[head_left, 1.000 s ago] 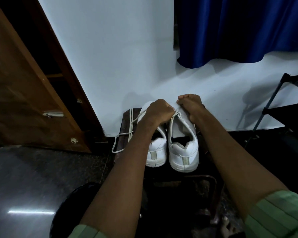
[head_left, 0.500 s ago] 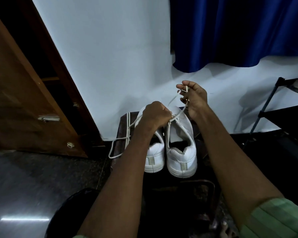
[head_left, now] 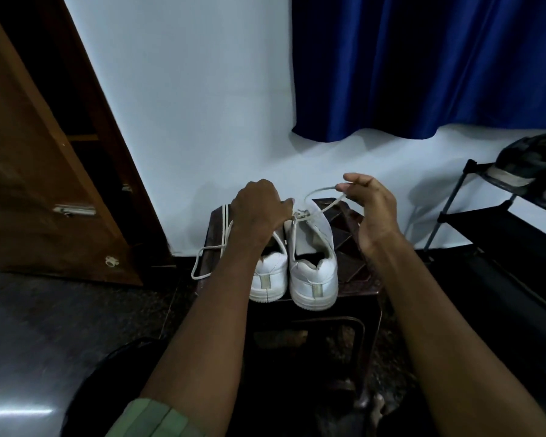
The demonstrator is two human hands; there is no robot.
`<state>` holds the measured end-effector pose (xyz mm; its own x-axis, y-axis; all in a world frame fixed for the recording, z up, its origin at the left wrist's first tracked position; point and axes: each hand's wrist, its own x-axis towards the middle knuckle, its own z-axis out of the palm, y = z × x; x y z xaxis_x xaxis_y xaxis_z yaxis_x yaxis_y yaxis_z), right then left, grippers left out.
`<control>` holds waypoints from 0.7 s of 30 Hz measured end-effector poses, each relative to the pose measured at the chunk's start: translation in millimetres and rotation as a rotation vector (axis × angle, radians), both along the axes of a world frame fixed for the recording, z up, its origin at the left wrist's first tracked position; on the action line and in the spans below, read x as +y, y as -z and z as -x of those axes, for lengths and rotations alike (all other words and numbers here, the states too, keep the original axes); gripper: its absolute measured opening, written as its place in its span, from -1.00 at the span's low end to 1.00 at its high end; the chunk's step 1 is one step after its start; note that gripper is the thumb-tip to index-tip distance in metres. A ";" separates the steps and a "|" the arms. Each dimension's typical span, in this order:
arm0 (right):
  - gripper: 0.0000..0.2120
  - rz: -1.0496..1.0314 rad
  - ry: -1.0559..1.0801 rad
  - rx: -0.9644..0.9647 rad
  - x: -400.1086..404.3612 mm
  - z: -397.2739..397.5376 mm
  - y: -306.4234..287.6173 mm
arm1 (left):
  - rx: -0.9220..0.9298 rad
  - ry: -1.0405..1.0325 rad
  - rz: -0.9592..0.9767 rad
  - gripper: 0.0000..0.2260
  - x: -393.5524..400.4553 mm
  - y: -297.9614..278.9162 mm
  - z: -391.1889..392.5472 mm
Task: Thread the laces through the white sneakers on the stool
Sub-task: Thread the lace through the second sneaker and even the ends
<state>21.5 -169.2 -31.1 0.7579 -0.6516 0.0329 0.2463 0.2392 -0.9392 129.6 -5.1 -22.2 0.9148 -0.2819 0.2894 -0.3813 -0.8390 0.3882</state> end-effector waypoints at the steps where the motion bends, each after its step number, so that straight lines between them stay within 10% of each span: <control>1: -0.70 0.040 0.005 0.016 1.7 1.3 1.8 | -0.038 -0.002 0.025 -0.62 1.6 -1.9 0.2; 7: -0.60 0.795 0.175 0.110 5.9 -5.1 7.5 | -0.001 -0.039 0.054 -0.55 11.4 -4.4 -10.4; 12: -0.95 1.236 0.293 0.240 14.6 -12.5 17.5 | 0.362 0.128 0.797 -0.52 12.5 -10.1 -8.9; 16: -0.97 1.199 0.240 0.176 21.0 -13.5 18.2 | 0.457 0.143 1.018 -0.50 5.7 -19.0 -2.4; 21: -0.89 0.864 0.047 0.171 22.1 -8.9 13.2 | -0.021 0.124 0.364 -0.65 11.4 -14.3 -6.9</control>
